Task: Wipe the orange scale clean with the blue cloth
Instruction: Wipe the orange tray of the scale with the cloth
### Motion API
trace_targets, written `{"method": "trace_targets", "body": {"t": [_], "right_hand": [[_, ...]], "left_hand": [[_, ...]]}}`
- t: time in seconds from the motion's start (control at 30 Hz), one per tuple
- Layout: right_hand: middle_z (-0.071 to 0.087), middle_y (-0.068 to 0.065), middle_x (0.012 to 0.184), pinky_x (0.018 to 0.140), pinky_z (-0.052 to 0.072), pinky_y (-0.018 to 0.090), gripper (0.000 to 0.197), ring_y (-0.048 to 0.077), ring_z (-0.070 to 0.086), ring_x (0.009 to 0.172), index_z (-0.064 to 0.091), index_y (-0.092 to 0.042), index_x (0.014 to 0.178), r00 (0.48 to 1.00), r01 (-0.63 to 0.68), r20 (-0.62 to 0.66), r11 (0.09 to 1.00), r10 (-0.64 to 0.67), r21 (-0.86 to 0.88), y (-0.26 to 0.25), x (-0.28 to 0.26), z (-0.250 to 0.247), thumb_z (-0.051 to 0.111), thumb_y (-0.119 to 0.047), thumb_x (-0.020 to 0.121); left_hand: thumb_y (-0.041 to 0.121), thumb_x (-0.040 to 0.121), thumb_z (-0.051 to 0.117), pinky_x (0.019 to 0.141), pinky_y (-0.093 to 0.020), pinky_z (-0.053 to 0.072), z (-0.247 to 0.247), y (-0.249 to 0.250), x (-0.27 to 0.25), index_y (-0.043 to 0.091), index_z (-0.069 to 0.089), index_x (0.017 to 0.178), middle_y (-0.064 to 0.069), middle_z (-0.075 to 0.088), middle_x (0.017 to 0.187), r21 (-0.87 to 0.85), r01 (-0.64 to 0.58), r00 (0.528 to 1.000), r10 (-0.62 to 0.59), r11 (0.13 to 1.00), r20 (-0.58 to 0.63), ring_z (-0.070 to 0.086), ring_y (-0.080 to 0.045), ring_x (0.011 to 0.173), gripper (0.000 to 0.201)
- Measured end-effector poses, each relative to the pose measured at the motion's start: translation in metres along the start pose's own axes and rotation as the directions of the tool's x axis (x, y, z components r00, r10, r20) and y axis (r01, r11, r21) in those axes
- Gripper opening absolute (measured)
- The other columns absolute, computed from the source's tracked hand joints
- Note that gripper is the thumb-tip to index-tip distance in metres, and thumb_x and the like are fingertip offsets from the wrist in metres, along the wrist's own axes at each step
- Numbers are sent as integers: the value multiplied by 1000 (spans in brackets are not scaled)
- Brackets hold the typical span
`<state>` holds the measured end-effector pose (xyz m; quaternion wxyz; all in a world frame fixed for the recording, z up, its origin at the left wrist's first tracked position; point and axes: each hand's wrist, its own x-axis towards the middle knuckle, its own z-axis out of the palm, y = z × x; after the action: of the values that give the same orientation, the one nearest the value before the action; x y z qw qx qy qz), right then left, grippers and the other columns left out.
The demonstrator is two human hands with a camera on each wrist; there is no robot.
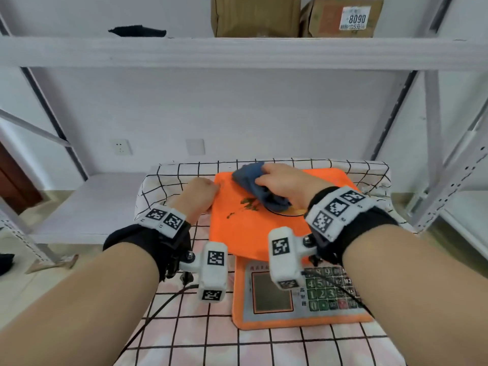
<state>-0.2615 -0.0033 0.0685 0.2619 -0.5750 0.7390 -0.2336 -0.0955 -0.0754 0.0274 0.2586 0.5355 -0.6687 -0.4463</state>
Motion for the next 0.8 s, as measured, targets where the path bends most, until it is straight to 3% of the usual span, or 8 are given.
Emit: {"method": "trace_targets", "body": {"t": [0.07, 0.13, 0.23, 0.3, 0.43, 0.63, 0.73, 0.8], "right_hand": [[44, -1, 76, 61, 36, 23, 17, 18, 45, 75, 45, -19, 75, 992, 103, 92, 973, -86, -206, -10, 2, 14, 45, -11, 90], [40, -5, 74, 72, 28, 27, 23, 20, 42, 86, 42, -22, 69, 985, 153, 130, 921, -114, -358, -11, 0, 15, 47, -15, 91], [51, 5, 90, 72, 28, 27, 29, 26, 49, 96, 37, -23, 66, 996, 90, 65, 875, -67, -476, 9, -9, -6, 48, -16, 92], [54, 15, 112, 73, 32, 26, 12, 29, 52, 107, 48, -17, 81, 1000, -24, -14, 854, 20, -520, 29, -16, -29, 48, -12, 92], [45, 13, 103, 62, 35, 27, 5, 23, 48, 83, 45, -14, 92, 986, -167, -58, 876, 158, -453, 51, -24, -50, 42, -12, 95], [38, 5, 95, 74, 25, 27, 23, 20, 40, 92, 39, -19, 70, 999, 34, 24, 922, -26, -386, 10, -12, -2, 41, -11, 92], [43, 4, 89, 68, 24, 26, 30, 19, 39, 92, 37, -22, 66, 990, 113, 122, 928, -73, -355, -4, -17, 11, 42, -11, 93], [48, 5, 89, 59, 29, 27, 21, 17, 41, 89, 46, -18, 75, 990, 90, 129, 944, -51, -316, 3, -22, -2, 40, -12, 94]], "left_hand": [[3, 91, 46, 56, -26, 43, -2, -2, -1, 8, 48, 72, -8, 43, 64, -69, 3, 999, 0, 998, 43, 44, -18, 54, 20], [3, 92, 46, 61, -27, 47, -2, -3, -3, 6, 53, 83, -12, 49, 73, -126, 12, 998, -3, 992, 69, 49, -19, 60, 12], [9, 95, 47, 73, -37, 51, -1, -4, -3, 7, 56, 93, -15, 53, 87, -137, 20, 999, -14, 990, 48, 52, -22, 76, 9], [13, 96, 46, 80, -41, 53, -1, -3, -3, 6, 58, 96, -15, 56, 89, -107, 28, 998, -22, 994, 55, 54, -23, 78, 14], [14, 96, 45, 84, -44, 53, -2, -2, 0, 8, 58, 94, -14, 55, 88, -85, 28, 999, -24, 996, 46, 53, -23, 78, 14], [11, 96, 45, 67, -33, 47, 0, -5, 1, 7, 55, 86, -11, 49, 79, -95, 27, 998, -22, 995, 58, 49, -20, 71, 15], [9, 96, 45, 62, -29, 46, -2, -7, 0, 11, 49, 72, -7, 46, 69, -139, 22, 996, -10, 990, 83, 47, -18, 59, 24], [12, 97, 45, 64, -30, 49, -3, -5, -3, 8, 54, 79, -8, 51, 72, -138, 27, 997, -16, 990, 80, 50, -18, 62, 21]]}}
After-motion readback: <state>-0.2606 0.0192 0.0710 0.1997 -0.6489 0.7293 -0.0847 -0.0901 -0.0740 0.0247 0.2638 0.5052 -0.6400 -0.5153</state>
